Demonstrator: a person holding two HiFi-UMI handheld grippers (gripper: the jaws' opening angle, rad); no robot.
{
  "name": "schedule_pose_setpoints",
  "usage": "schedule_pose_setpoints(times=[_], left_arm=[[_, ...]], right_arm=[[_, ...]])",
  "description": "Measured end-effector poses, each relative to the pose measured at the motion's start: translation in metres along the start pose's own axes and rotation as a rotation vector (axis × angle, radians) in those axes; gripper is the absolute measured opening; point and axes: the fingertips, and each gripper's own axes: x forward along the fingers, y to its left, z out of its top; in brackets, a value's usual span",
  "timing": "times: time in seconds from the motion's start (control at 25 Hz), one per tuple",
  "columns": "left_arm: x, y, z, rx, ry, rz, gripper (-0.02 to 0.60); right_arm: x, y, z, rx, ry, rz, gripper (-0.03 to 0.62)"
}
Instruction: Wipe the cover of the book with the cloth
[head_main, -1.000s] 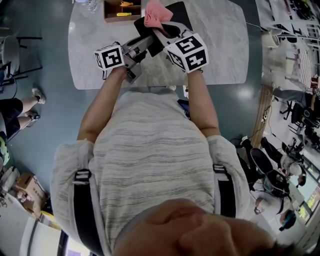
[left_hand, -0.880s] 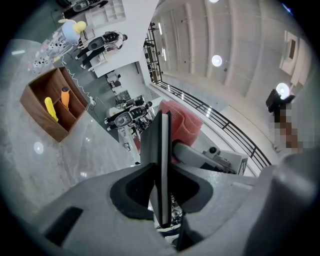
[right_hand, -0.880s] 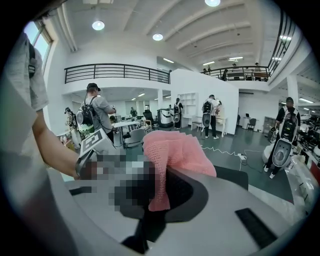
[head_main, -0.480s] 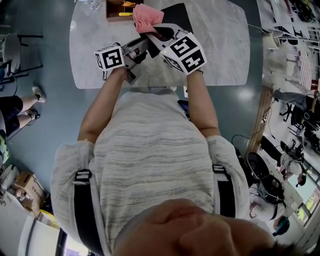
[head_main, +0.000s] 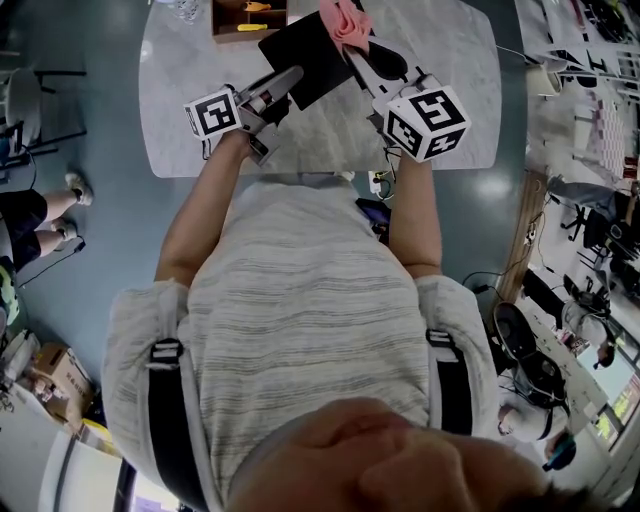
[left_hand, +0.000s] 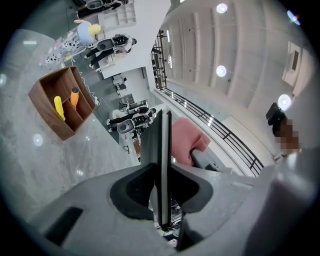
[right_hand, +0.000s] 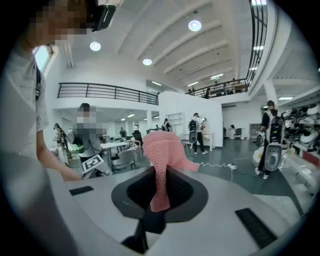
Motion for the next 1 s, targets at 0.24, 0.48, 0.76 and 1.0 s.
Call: schedule_pose_setpoints(times=[0.24,0.48,0.76,1.0], left_arm=[[0.0,-0.007,0.004,-0.017,-0.015,-0.01,0.081],[0.003,-0.012,0.004,-0.061,-0.021,-0.042,0.081],[0.004,-0.012,0.003,-0.074,-0.022,-0.038,0.083],[0.001,-0.01,0.005,-0.102,-0.048,-0.036,0.084]], right_arm=[[-0.029,-0.066,-0.047,-0.08,0.118,-0.262,0.035],[-0.012,-0.075,-0.093,-0.058,0.203,-0.288,0.035],[0.003,-0.058,-0.102,-0.009,0.211,-0.251,0.035],[0.012,-0.022,-0.099,-0.015,0.203,-0.153,0.035]])
